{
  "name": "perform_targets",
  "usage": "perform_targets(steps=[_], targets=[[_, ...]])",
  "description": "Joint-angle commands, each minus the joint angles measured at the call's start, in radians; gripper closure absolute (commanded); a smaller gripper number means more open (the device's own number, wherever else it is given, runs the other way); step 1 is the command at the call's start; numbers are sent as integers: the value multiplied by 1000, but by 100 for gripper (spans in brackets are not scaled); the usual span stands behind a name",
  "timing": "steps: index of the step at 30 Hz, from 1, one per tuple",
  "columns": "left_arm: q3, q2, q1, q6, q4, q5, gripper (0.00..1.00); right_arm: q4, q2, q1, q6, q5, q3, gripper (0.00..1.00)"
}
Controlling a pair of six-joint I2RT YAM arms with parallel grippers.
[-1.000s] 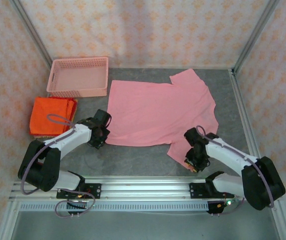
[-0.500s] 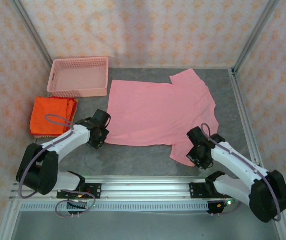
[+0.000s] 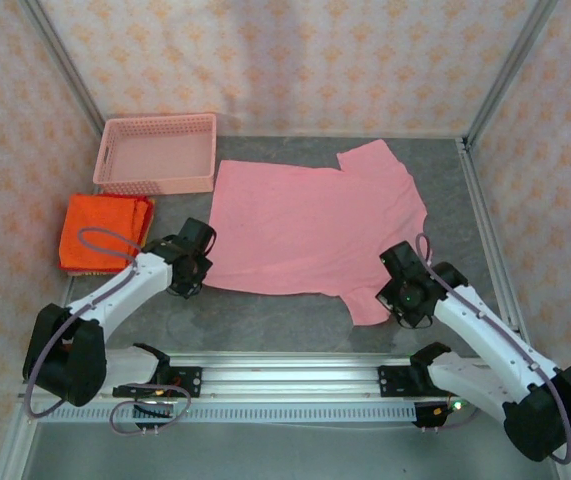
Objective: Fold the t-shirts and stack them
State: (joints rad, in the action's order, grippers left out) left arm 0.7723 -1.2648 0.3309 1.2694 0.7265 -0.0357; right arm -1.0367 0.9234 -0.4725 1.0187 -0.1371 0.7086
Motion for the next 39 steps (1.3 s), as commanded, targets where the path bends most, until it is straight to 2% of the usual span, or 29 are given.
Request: perform_targets(steps=[1,5,9,15,22,31,39], targets=[[46,10,-10,-22,57,-59,100,23,-14,-3,25,28,38,100],[80,-16,-10,-36,58,-52,100,94,-28,-3,30,15,55,100],[92,-25,-12,-39,65,-63,100,130,19,-3,-41,31,96,100],[58,-22,-30,-33,50,-33,100,104,70,8,-137,85,202,100],[34,-37,-47,-22,27,13,100,67,47,31,-208,54,265,100],[65,-6,-50,-20,61,6,100,117,-33,34,-174,22,235,100],[46,-14,-117,16,-21,87,100,156,-46,53,-198,77,205,100]])
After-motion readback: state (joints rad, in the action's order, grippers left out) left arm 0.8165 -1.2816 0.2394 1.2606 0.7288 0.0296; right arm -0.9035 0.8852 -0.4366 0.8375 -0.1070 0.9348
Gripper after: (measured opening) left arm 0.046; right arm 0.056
